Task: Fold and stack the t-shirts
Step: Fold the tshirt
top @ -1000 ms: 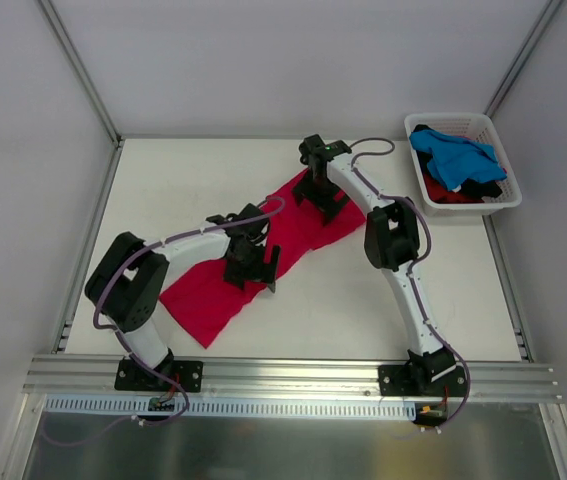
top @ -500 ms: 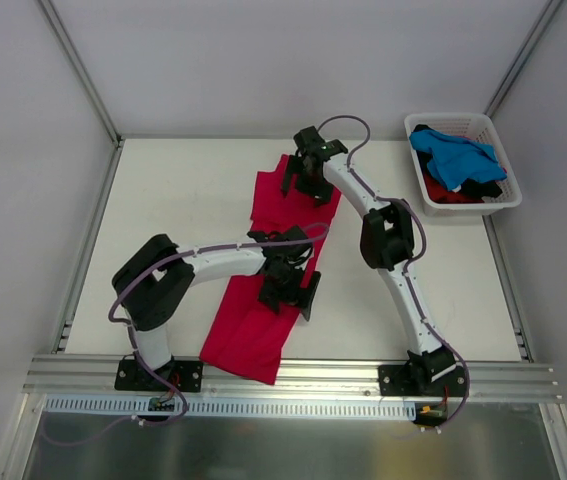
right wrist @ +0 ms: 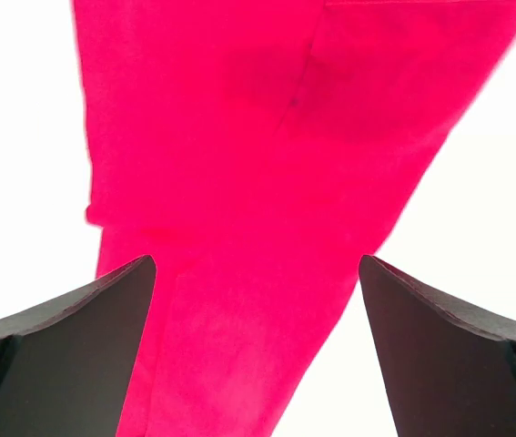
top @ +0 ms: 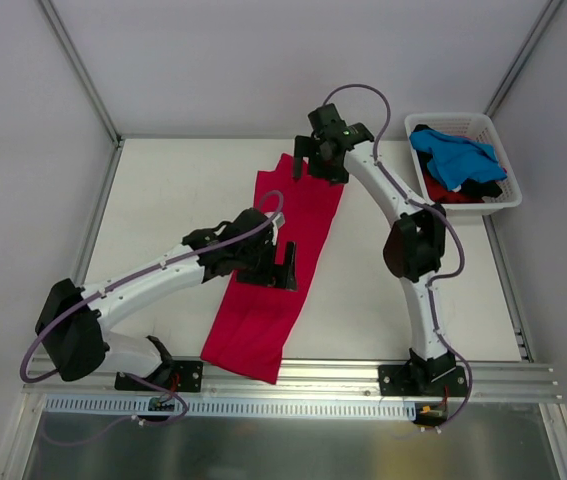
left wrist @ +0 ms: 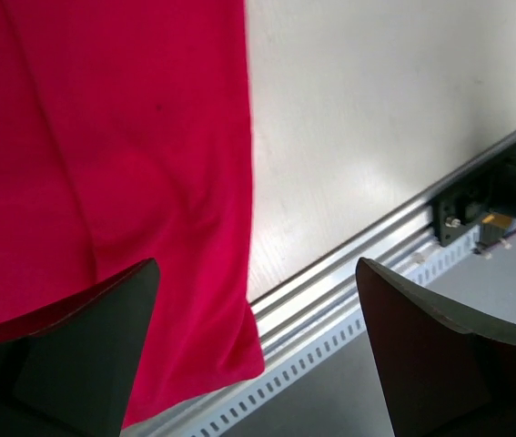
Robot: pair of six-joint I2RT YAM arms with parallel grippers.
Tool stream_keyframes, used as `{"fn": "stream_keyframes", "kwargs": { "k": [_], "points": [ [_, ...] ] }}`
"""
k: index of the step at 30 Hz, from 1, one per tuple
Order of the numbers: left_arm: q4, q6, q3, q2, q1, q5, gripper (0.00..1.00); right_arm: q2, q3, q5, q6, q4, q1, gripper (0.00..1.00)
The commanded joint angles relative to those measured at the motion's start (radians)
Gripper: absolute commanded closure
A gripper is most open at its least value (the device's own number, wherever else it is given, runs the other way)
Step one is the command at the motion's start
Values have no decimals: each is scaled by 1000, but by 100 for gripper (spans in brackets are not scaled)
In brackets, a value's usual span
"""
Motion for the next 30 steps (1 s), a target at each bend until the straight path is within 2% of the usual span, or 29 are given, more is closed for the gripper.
{"fn": "stream_keyframes", "kwargs": {
  "k": [1,9,14,21,26,30],
  "points": [
    [-62,-51,-117,23,3,-70,9,-71,-70,61,-13,-24,40,1],
    [-60,-86,-231,47,2,-111,11,8,-127,109,28,-1,70,0],
    [-51,-66,-243,105,-5,-82,12,84,-99,55,43,10,70,1],
    [10,-187,-246,217,-26,-18,13,179,-60,6,86,11,65,1],
    [20,-208,-180,253,-32,-1,15,292,101,-95,111,11,59,1],
    [35,-201,-87,339,-38,18,15,352,203,-163,99,37,48,1]
  ]
}}
